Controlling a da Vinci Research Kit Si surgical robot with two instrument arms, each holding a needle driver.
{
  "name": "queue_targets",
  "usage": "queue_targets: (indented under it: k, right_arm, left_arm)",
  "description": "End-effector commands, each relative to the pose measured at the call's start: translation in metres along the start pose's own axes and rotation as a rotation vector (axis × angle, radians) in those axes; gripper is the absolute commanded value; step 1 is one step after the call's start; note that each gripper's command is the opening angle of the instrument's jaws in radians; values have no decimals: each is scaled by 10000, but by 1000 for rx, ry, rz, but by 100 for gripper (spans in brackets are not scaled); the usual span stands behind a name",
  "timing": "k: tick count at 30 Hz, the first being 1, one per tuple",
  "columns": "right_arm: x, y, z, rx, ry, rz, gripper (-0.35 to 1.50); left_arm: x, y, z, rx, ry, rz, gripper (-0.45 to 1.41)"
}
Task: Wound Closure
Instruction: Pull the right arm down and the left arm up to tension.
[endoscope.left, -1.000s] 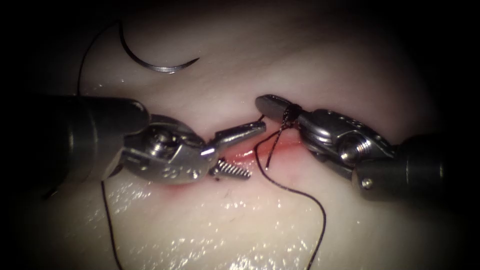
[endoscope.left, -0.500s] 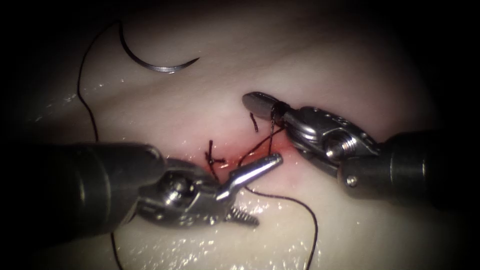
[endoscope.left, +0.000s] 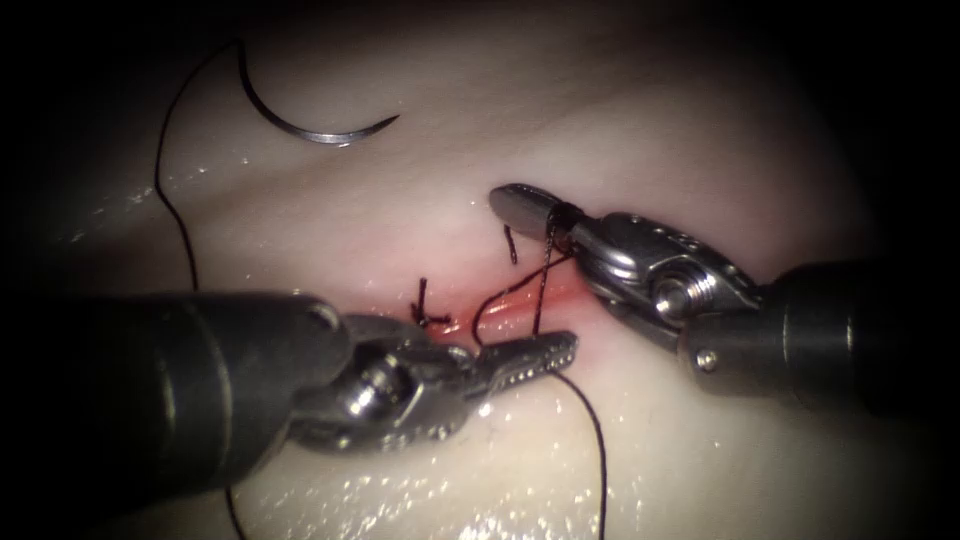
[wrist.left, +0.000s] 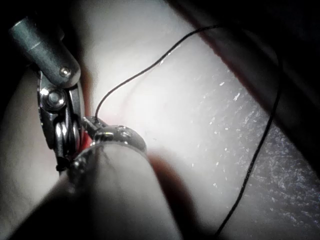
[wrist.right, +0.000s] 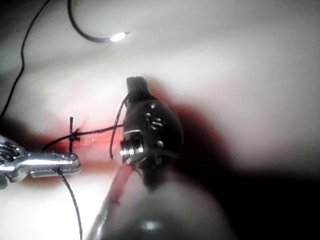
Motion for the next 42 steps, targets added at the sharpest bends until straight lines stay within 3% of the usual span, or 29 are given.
queue_targets:
  k: [1, 10, 19, 25, 35, 42]
  right_arm:
    - [-7, -4, 6, 5, -2, -1, -35]
    - [-28, -22, -17, 71, 24, -62, -35]
    - [-45, -36, -37, 89, 43, -145, -35]
    - [-51, -32, -50, 93, 51, -185, -35]
    - [-49, -27, -55, 95, 64, -222, -35]
    - [-53, -24, -55, 98, 66, -238, -35]
  left_arm:
    - [-2, 2, 5, 0, 2, -22, -45]
    - [-38, -4, -7, -66, -9, -23, -45]
    - [-53, -8, -3, -108, -14, -20, -45]
    - [-72, -39, -3, -128, -16, -51, -45]
    - [-125, -124, -3, -152, -47, -43, -45]
    - [-165, -148, 0, -152, -72, -62, -45]
